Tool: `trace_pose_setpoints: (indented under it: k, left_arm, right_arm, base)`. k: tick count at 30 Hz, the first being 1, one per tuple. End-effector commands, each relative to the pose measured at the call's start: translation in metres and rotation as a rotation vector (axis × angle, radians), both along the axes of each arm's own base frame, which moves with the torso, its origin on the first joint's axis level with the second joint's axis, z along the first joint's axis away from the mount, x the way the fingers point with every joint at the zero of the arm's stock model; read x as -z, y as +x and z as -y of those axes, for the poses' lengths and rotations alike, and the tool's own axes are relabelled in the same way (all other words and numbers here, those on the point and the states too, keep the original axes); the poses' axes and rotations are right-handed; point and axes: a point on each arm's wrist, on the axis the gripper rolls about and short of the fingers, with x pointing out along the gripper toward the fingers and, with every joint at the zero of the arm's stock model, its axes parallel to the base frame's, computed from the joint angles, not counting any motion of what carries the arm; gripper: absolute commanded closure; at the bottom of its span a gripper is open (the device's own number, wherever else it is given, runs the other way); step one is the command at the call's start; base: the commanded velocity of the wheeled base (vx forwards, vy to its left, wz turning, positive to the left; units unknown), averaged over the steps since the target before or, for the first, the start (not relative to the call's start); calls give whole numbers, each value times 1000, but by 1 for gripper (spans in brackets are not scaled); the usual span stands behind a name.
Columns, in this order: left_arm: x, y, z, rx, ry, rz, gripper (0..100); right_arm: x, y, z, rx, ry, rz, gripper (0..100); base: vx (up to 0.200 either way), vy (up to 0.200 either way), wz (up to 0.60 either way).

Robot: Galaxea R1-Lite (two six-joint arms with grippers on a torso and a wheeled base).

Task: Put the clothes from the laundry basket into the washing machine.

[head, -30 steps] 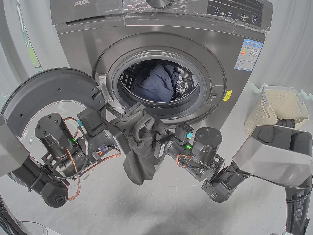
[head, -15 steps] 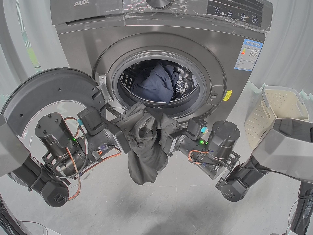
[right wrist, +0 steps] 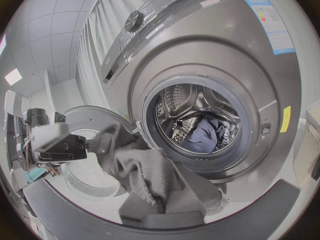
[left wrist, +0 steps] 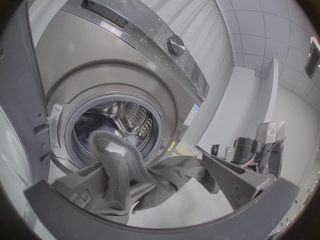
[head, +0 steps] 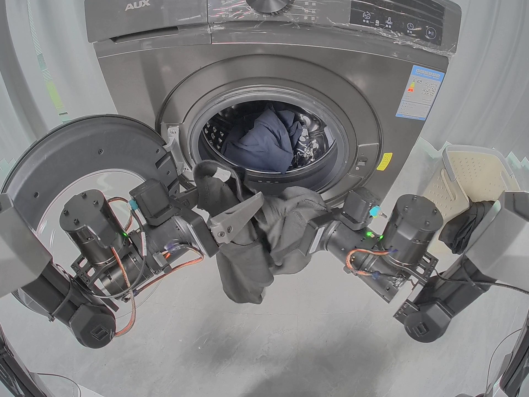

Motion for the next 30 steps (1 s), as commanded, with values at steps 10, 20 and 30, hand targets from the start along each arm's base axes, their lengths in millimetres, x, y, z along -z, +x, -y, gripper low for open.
trace_pose_setpoints:
  k: [10,20,30]
  left_arm:
    - [41,2,4,5,85,-127,0]
    - [87,3,6,19,178,-271,0]
    - [131,15,13,17,280,-331,0]
  right_arm:
    - [-30,-35,37,-11,36,50,100]
    - [-53,-30,42,14,97,120,100]
    - [-55,-28,42,24,105,124,100]
  base:
    - [0,0,0]
    - [0,0,0]
    - [0,0,0]
